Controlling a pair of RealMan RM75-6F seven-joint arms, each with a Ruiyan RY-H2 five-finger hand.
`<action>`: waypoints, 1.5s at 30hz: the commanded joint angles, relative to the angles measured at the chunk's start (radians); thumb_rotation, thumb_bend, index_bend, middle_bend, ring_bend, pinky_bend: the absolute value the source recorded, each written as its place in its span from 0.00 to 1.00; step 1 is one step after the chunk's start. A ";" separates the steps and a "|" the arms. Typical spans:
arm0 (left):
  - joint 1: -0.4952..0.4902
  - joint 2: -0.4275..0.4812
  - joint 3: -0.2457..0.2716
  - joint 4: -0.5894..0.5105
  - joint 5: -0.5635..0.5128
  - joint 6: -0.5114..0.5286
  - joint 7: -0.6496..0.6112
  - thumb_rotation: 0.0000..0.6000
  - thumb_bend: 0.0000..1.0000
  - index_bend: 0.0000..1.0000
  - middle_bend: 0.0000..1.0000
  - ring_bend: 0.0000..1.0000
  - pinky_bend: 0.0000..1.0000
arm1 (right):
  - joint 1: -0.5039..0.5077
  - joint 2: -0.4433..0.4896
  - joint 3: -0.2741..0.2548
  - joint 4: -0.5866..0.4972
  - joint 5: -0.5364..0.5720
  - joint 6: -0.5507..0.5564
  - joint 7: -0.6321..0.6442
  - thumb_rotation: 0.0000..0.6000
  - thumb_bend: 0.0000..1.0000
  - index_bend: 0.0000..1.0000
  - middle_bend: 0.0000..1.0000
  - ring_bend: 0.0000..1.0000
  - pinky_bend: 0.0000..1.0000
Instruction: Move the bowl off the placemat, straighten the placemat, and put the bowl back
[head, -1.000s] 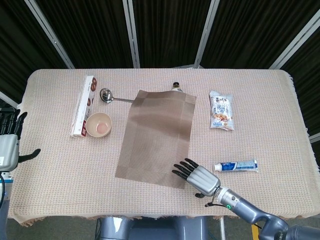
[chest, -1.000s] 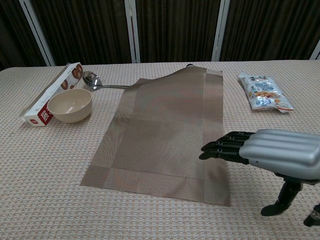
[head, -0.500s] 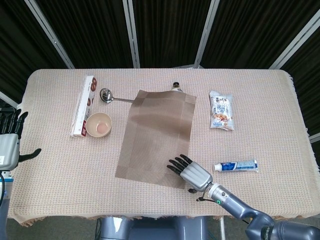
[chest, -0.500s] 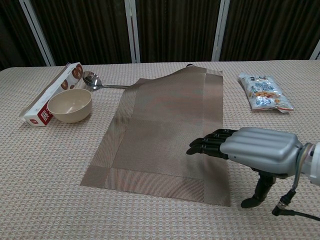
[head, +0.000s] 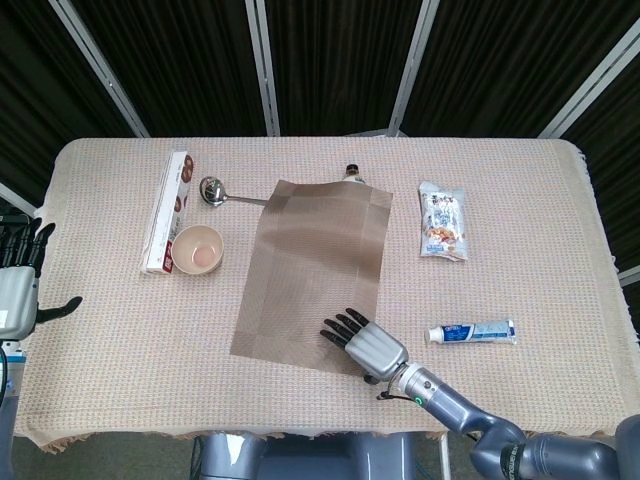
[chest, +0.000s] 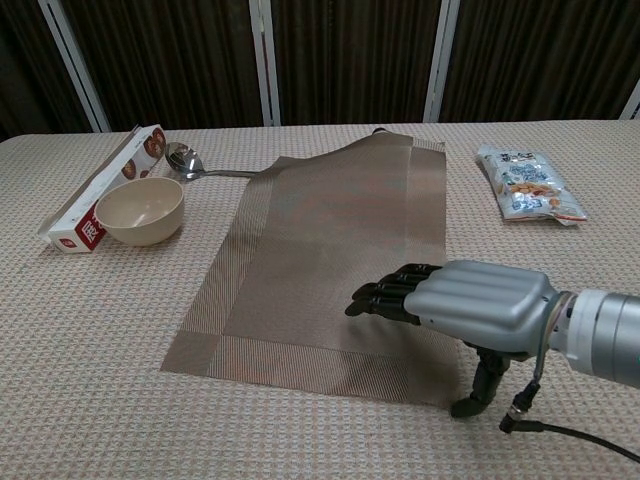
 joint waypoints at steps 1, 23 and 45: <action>0.001 0.001 0.000 0.003 0.001 -0.004 -0.005 1.00 0.00 0.00 0.00 0.00 0.00 | 0.007 -0.009 0.003 0.010 0.015 -0.003 -0.012 1.00 0.00 0.03 0.00 0.00 0.00; 0.006 0.001 -0.005 0.008 0.011 -0.019 -0.017 1.00 0.00 0.00 0.00 0.00 0.00 | 0.037 -0.014 0.035 0.003 0.120 0.027 -0.023 1.00 0.29 0.16 0.00 0.00 0.00; 0.017 0.001 0.000 0.001 0.028 -0.021 -0.018 1.00 0.00 0.00 0.00 0.00 0.00 | -0.005 0.083 -0.088 -0.061 -0.067 0.190 0.079 1.00 0.45 0.76 0.00 0.00 0.00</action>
